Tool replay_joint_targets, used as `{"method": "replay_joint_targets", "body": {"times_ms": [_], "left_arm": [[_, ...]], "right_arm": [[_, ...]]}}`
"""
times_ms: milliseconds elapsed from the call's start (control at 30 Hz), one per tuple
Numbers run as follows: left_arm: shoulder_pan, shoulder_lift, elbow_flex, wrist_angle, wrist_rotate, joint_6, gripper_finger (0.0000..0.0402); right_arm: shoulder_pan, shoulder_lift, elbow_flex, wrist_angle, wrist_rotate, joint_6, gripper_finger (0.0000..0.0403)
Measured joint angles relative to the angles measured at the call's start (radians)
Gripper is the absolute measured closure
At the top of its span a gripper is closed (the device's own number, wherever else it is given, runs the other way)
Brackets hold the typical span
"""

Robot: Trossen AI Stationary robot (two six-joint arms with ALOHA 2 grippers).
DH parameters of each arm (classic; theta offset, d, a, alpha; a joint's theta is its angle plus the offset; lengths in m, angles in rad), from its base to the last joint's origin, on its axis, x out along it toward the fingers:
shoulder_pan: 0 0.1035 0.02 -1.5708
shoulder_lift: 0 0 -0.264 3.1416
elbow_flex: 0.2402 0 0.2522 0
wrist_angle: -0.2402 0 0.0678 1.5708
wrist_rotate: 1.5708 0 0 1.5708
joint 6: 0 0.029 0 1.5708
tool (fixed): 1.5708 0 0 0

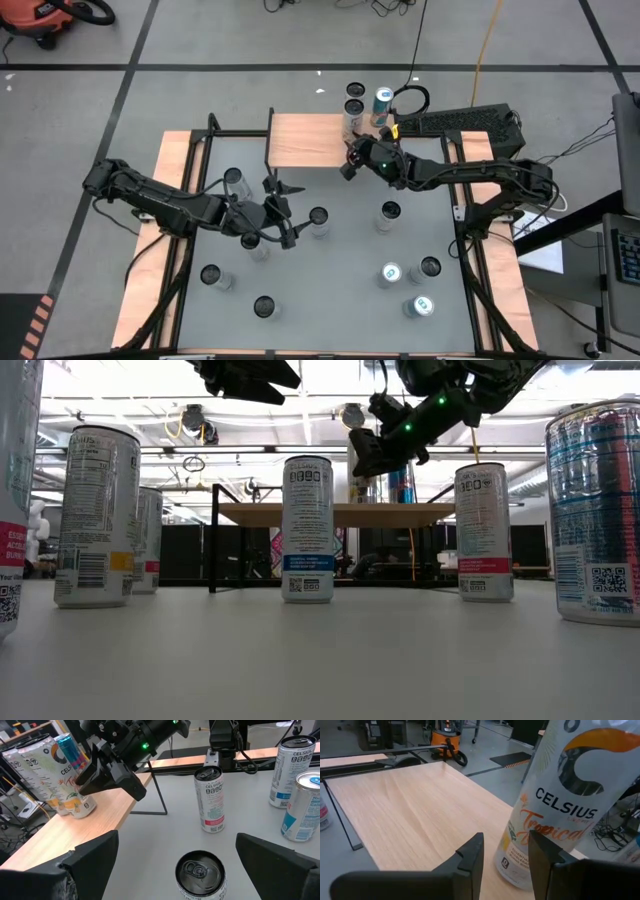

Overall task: Place canned beverage on shelf
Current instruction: Put the right white yellow soda can on the shelf aligned with the other white yellow soda can, then put the white yellow soda can on the shelf aligned with the other white yellow soda cans

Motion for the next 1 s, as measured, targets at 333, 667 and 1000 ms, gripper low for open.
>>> {"method": "replay_joint_targets", "body": {"times_ms": [333, 667, 1000], "left_arm": [[0.001, 0.0, 0.0, 0.001, 0.0, 0.0, 0.0004], [-0.001, 0.0, 0.0, -0.002, 0.0, -0.002, 0.0004], [-0.001, 0.0, 0.0, -0.008, 0.0, -0.022, 0.0004]], "right_arm": [[-0.002, 0.0, 0.0, 0.029, -0.001, -0.023, 0.0314], [0.041, -0.005, 0.0, 0.029, 0.001, -0.024, 0.0314], [0.227, -0.019, 0.0, 0.01, 0.003, -0.022, 0.0314]]}}
